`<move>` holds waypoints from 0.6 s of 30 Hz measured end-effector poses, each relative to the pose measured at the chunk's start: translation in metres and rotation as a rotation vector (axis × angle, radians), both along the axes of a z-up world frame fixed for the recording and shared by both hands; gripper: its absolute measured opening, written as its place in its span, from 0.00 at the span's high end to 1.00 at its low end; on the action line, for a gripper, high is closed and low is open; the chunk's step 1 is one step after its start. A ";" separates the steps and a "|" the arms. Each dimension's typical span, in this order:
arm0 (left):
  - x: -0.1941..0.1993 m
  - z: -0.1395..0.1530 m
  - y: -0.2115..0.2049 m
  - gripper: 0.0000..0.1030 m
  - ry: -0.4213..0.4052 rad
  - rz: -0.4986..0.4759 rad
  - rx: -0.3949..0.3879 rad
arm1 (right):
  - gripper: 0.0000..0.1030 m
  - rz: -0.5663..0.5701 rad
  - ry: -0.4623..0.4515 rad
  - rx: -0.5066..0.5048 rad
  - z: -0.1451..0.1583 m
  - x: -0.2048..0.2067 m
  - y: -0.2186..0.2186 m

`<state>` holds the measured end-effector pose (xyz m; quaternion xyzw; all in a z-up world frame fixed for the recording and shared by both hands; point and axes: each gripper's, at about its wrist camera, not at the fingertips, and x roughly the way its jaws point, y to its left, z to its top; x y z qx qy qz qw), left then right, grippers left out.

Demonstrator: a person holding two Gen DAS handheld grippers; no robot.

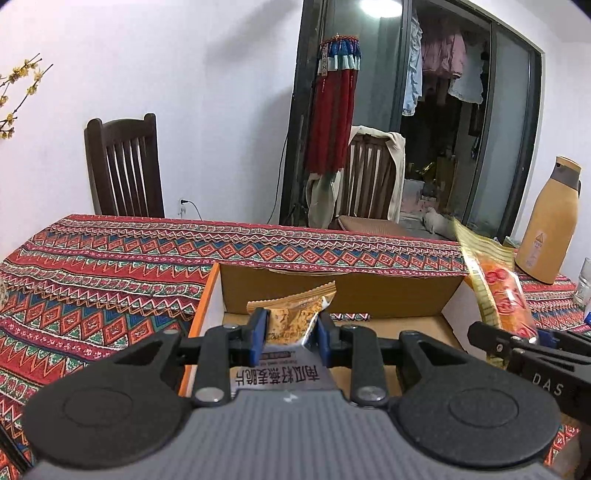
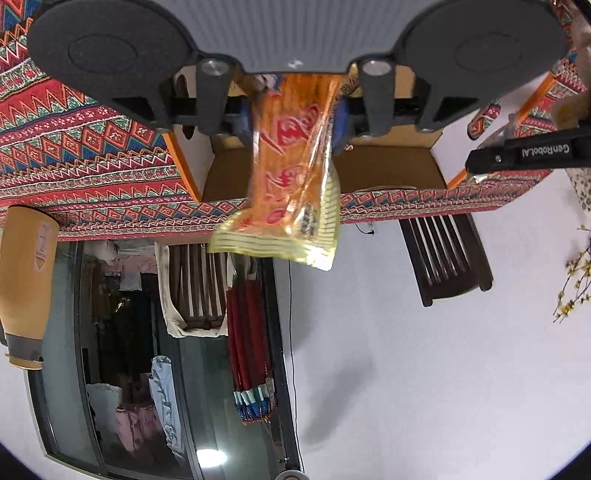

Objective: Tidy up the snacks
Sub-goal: 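Open both tools to drop the packets into the box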

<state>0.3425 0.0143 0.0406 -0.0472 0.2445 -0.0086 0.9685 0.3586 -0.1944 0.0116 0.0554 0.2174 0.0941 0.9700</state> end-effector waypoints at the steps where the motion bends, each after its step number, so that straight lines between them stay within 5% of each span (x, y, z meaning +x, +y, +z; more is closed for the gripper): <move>1: -0.002 0.000 0.000 0.65 -0.006 0.003 -0.005 | 0.34 -0.009 -0.005 -0.004 0.001 0.000 0.000; 2: -0.005 0.001 0.002 0.47 -0.013 0.004 -0.011 | 0.28 -0.018 -0.012 -0.008 0.002 -0.003 0.000; 3: -0.006 0.004 0.003 0.18 -0.024 0.013 -0.016 | 0.15 -0.026 -0.018 -0.009 0.003 -0.005 0.000; 5: -0.013 0.007 0.005 0.00 -0.077 0.056 -0.008 | 0.06 -0.047 -0.036 0.002 0.007 -0.006 -0.002; 18: -0.024 0.014 -0.004 0.00 -0.088 0.050 0.005 | 0.00 -0.069 -0.063 0.045 0.014 -0.021 -0.014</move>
